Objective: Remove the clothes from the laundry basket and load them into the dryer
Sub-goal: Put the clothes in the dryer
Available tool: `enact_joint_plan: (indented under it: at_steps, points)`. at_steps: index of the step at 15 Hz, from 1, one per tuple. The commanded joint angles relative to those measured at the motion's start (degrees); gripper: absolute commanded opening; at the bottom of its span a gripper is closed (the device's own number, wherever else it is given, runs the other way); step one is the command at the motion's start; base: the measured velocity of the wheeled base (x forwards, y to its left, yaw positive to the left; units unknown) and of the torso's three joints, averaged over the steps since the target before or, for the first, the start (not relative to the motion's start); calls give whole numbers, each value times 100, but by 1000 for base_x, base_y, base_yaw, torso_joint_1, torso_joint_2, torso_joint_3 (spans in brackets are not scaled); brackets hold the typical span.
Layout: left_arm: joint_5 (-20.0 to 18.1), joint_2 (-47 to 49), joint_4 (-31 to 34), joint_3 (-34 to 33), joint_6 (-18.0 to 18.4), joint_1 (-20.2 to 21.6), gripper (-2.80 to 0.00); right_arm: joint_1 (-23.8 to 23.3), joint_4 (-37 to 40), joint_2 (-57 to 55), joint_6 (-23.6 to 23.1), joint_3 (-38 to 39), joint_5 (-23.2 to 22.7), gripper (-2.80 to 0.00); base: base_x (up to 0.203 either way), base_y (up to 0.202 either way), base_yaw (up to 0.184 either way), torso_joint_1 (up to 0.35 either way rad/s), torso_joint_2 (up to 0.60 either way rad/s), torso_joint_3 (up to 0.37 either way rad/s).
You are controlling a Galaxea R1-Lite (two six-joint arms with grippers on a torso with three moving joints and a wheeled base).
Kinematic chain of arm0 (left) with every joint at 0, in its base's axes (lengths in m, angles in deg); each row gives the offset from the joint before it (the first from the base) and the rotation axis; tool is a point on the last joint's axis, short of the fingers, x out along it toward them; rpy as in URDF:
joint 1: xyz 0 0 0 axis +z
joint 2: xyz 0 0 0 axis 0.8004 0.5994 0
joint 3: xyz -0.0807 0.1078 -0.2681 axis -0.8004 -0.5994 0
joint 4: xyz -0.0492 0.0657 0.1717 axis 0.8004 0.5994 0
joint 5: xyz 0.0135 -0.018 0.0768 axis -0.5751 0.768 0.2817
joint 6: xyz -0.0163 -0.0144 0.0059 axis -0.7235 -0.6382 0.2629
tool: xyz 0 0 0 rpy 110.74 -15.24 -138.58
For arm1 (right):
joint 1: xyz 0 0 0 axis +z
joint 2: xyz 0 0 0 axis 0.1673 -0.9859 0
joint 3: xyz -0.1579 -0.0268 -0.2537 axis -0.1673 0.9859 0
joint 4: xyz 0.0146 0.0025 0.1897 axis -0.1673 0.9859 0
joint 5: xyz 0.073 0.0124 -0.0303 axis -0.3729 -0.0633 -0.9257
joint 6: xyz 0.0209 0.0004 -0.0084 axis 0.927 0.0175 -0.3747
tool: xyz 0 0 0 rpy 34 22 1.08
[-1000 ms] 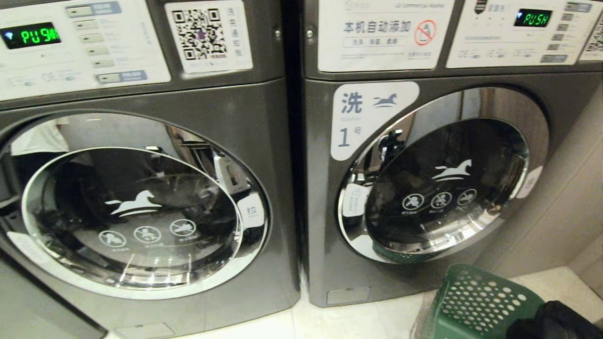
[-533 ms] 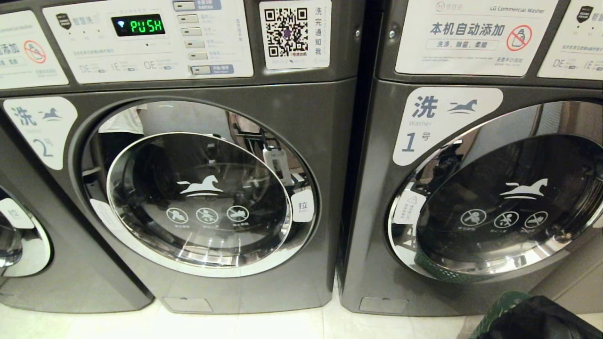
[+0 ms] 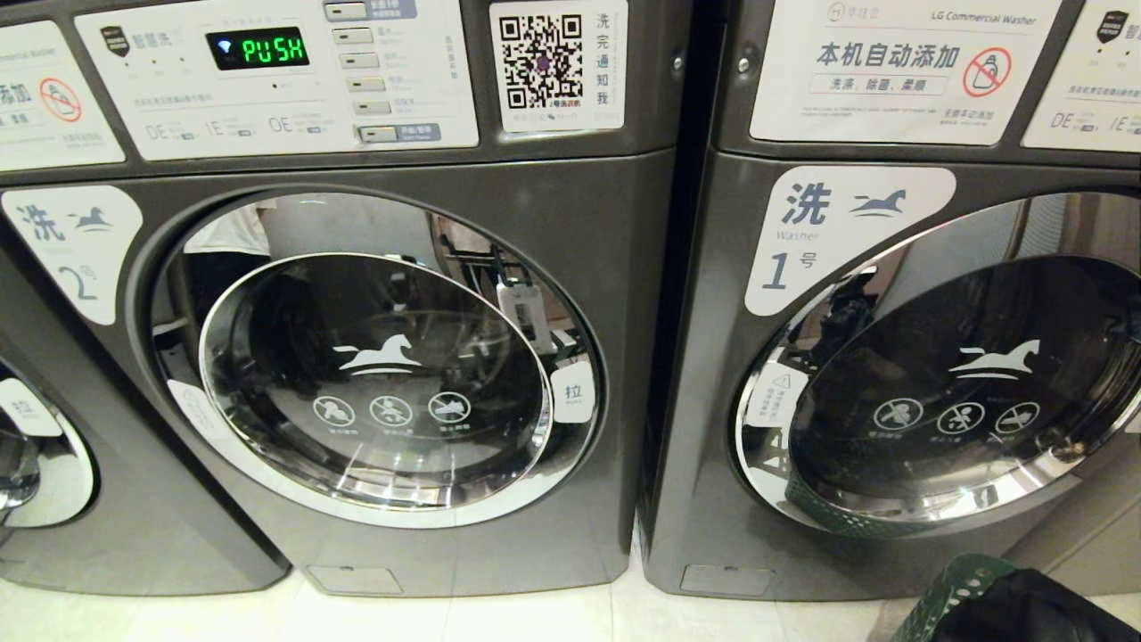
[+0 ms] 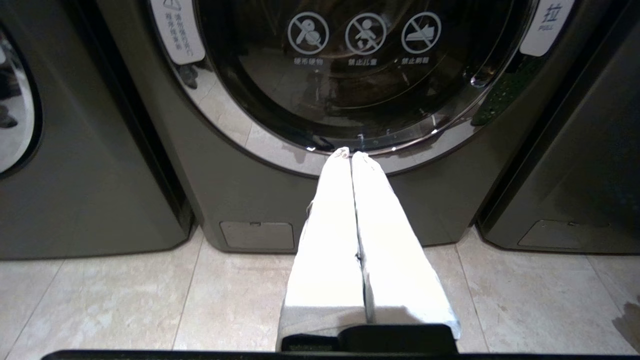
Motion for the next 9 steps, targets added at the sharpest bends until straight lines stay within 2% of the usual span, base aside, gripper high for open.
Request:
enact_joint_plan:
  at_steps: [1,3,9]
  points:
    - [0,0,-12,0,-2,-4,-280,1,2,1,-4,0,2,-280,0,0,0,0,0,0]
    - [0,0,-8,0,-2,-4,-280,1,2,1,-4,0,2,-280,3,141,-3,7,4,5]
    - [0,0,-11,0,-2,-4,-280,1,2,1,-4,0,2,-280,0,196,0,3,2,3]
